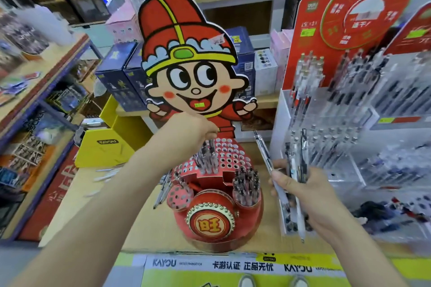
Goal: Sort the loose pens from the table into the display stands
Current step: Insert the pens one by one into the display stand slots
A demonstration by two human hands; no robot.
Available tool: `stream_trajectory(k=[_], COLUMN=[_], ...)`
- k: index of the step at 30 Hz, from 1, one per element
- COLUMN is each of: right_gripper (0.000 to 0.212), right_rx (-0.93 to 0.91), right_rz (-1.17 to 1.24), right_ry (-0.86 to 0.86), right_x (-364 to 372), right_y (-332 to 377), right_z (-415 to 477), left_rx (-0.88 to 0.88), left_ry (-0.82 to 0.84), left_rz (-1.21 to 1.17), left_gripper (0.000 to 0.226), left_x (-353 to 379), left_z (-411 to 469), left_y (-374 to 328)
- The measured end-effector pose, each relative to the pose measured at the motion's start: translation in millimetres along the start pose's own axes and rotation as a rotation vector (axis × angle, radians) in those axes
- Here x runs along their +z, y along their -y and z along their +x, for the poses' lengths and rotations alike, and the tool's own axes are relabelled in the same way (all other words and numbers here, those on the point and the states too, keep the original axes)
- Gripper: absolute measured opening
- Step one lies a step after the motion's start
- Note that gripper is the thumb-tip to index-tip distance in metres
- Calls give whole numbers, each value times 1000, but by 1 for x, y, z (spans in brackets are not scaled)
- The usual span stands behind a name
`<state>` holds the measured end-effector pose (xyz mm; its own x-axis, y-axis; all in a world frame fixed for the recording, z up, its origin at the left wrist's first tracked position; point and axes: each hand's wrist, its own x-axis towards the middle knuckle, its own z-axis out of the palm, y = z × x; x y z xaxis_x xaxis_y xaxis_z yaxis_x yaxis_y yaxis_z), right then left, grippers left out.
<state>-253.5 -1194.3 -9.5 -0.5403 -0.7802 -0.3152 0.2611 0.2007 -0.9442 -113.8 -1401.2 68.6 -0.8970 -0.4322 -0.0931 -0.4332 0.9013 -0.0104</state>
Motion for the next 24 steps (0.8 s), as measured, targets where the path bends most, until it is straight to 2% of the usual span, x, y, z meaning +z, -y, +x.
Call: stream_trajectory(k=[3,7,12,16,20,24], right_gripper=[23,34,34,36,38,35], right_rx=[3,19,30,68,79,82], right_rz=[1,23,57,119,161,181], right_ry=[8,10,16,21,45,115], right_x=[3,6,8,13,20,28], right_y=[0,-2,-4,-2,1,6], right_z=[1,2,4,7,10,8], left_rx=[32,75,108,65,-95,-127], left_ry=[30,78,-28,6,-8,53], left_rz=[53,9,-94,-158,-373,-512], left_gripper=[27,29,20,16,11,12], left_x=[1,9,29,27,22,24], left_z=[10,16,11,17,20,13], left_y=[1,3,18,19,12,18])
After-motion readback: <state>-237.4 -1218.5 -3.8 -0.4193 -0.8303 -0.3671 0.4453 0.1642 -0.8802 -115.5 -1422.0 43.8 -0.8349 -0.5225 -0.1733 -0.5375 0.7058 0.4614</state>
